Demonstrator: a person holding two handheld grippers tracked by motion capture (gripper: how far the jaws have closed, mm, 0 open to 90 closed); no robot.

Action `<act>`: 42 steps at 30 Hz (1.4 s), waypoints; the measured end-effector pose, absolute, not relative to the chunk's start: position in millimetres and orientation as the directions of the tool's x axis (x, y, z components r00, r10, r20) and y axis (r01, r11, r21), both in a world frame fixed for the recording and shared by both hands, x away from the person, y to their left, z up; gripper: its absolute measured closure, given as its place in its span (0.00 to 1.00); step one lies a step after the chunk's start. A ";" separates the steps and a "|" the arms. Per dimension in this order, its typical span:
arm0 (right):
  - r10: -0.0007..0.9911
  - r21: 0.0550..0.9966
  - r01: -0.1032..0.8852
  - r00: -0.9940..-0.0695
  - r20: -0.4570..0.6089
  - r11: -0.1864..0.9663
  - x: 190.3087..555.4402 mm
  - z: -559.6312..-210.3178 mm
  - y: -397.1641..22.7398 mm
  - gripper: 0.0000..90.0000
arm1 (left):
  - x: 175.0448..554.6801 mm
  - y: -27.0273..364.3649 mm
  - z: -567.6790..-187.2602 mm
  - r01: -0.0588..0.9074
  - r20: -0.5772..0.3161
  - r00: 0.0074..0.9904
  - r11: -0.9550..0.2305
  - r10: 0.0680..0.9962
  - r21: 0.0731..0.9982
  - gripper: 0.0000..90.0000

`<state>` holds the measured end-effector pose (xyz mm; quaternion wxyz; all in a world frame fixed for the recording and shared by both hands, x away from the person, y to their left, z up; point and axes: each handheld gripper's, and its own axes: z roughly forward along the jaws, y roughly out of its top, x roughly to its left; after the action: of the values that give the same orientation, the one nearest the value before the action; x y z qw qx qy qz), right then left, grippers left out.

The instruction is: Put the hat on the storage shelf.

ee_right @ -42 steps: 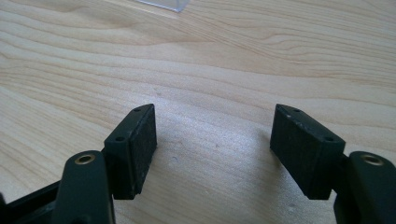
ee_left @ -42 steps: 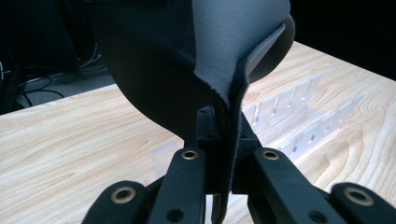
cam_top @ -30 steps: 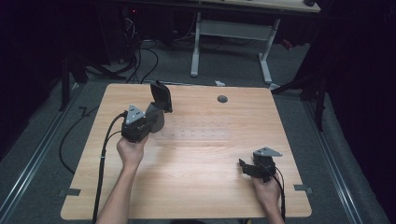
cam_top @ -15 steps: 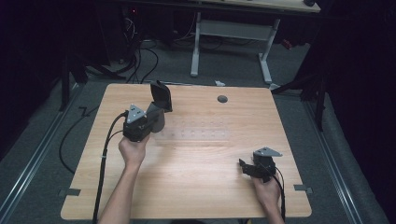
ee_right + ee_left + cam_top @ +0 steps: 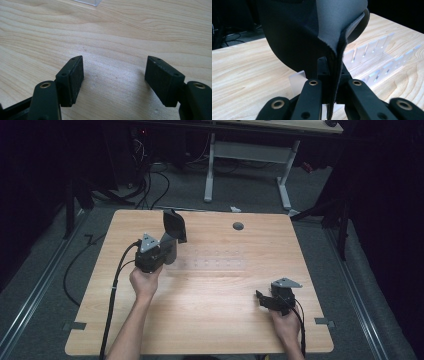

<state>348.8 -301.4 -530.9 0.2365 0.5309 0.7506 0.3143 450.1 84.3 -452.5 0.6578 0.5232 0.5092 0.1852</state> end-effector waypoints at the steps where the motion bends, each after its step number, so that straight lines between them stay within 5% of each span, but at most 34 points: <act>1: 0.946 0.723 0.648 -0.324 -0.021 0.239 348.8 -530.9 -301.4 0.35 | 449.9 84.6 -454.4 0.293 -0.476 0.410 0.381 0.778 0.877 0.96; 27: 0.946 0.723 0.648 -0.325 -0.021 0.239 348.9 -530.9 -301.5 0.35 | 438.9 97.3 -470.2 0.356 -0.493 0.392 0.366 0.777 0.860 0.93; 42: 0.946 0.723 0.649 -0.324 -0.021 0.238 348.9 -530.9 -301.4 0.35 | 426.6 112.4 -457.8 0.346 -0.503 0.366 0.387 0.783 0.855 0.60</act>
<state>348.9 -301.4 -530.9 0.2362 0.5310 0.7506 0.3144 426.6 112.4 -457.8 0.6373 0.5262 0.5362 0.1716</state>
